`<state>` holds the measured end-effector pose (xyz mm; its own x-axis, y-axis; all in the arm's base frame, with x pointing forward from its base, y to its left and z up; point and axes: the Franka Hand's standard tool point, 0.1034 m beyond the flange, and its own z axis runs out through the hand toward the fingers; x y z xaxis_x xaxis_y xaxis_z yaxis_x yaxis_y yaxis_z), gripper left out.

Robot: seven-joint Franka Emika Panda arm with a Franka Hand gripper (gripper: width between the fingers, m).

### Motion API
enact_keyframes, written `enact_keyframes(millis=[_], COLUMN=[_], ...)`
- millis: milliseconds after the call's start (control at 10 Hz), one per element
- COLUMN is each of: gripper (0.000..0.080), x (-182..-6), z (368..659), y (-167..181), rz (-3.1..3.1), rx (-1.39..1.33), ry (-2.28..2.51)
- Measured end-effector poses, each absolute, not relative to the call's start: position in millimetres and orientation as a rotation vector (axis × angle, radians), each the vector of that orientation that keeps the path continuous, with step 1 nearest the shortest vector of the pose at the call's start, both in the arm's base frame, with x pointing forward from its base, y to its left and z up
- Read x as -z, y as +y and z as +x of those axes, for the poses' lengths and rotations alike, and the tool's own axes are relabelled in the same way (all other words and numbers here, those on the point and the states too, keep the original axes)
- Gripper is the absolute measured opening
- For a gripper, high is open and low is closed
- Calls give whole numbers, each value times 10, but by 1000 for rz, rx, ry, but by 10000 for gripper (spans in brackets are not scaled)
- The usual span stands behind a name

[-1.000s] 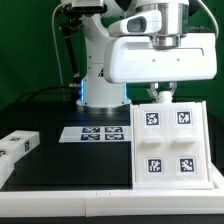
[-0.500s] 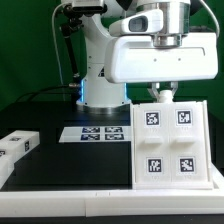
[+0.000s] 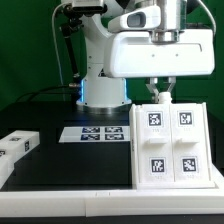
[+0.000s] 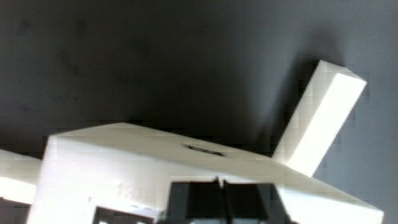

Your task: Assemble cabinet

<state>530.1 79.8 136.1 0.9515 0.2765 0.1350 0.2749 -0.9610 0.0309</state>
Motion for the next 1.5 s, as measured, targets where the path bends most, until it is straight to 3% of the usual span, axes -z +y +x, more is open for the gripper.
enact_keyframes(millis=[300, 600, 800, 900, 1000, 1100, 1200, 1300, 1500], gripper=[2, 2, 269, 269, 452, 587, 587, 743, 782], x=[-1453, -1418, -1414, -1377, -1245, -1204, -1199, -1168, -1075], z=[5504, 5473, 5469, 5449, 5378, 5297, 5192, 5039, 4906], y=[932, 1007, 1006, 1003, 980, 891, 805, 695, 333], rz=[3093, 3094, 3094, 3097, 3104, 3103, 3109, 3115, 3100], rx=[-200, -190, -189, -182, -156, -134, -116, -87, -90], ry=[436, 443, 443, 437, 417, 395, 315, 206, 221])
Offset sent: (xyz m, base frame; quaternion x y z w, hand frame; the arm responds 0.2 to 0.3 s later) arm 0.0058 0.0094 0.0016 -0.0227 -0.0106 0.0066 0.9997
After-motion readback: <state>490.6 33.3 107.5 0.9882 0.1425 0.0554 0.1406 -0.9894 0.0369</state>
